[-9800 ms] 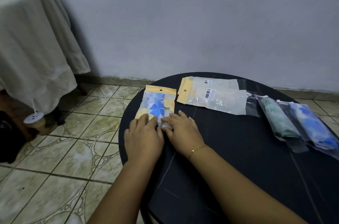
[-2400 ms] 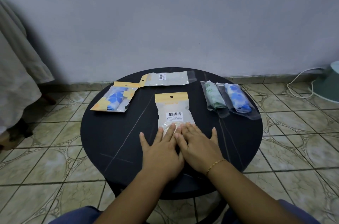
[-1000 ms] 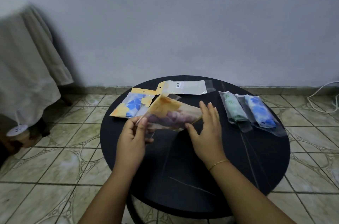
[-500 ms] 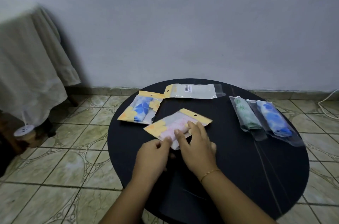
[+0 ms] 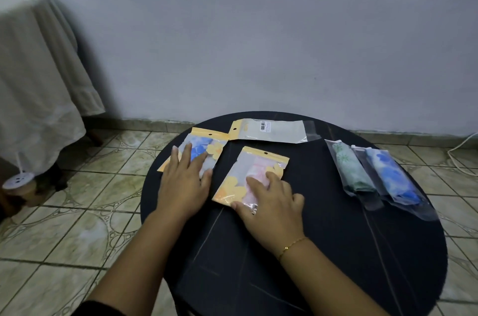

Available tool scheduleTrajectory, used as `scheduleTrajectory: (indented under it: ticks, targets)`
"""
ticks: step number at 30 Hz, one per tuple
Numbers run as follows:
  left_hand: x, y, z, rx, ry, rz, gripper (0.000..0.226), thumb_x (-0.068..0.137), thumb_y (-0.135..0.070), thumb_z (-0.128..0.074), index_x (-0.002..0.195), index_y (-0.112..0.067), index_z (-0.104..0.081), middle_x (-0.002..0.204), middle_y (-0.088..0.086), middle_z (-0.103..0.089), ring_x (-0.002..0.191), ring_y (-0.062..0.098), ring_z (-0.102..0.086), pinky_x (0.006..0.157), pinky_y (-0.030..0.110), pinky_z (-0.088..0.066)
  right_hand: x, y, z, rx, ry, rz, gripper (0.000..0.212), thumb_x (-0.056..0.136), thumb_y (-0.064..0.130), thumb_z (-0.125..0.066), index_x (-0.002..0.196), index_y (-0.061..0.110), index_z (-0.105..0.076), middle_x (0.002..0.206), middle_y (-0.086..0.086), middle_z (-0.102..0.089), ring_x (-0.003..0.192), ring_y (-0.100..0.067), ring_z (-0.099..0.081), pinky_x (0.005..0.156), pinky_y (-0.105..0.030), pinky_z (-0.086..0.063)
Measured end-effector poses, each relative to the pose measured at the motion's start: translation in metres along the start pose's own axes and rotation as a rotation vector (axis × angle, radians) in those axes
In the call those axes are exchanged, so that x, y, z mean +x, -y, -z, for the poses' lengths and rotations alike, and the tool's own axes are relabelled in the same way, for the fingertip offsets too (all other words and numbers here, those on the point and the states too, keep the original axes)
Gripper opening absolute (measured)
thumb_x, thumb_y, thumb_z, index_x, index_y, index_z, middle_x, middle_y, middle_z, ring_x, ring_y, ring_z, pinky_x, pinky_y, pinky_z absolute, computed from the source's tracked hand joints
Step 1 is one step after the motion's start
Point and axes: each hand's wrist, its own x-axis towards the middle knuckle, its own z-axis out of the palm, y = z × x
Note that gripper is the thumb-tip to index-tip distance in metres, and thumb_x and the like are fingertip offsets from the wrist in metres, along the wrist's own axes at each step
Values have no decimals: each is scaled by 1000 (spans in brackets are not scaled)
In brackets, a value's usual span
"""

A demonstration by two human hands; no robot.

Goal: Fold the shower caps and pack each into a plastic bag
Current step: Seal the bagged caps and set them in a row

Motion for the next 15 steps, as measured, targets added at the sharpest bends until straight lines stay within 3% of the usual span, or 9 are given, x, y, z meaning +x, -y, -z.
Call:
scheduleTrajectory:
  ticks: [4,9,15]
  targets:
    - [7,12,-7,54,180,82,50,100,-47,-21,149,-36,-20,161,-2,-4,147,25,2,117,42,-9,14,-3,-6,18,-17,21,50,89,62,-39,135,43,-34,147,6,-27,132,-13,-29,96,-38,-22]
    - [-9,1,-5,67,143,181,54,98,-51,-18,149,-34,-23,160,1,-10,145,30,-5,117,43,-14,27,1,-12,12,-13,64,47,91,59,-37,134,41,-35,144,6,-33,133,-12,-29,96,-39,-23]
    - [-13,-2,-3,69,118,171,52,99,-48,-20,148,-34,-25,160,0,-8,147,26,0,116,42,-11,40,9,-15,-7,77,116,52,95,55,-31,144,38,-23,156,2,-14,145,-16,-3,110,-50,-10]
